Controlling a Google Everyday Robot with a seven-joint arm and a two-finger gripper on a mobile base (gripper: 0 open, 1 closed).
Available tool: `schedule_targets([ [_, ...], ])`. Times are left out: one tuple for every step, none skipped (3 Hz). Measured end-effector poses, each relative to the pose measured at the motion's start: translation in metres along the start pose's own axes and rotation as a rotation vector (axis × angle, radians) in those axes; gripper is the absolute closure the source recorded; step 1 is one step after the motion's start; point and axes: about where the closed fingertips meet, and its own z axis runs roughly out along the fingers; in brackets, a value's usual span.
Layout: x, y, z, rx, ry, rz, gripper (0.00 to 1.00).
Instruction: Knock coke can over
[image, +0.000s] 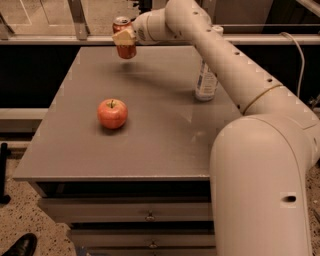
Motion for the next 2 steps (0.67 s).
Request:
schedule_targets([
  [-0.01,0.009,-0.029,-0.081,0.026,-0.099,1.0],
  [-0.009,0.029,-0.052,-0.178,0.11,-0.23,1.0],
])
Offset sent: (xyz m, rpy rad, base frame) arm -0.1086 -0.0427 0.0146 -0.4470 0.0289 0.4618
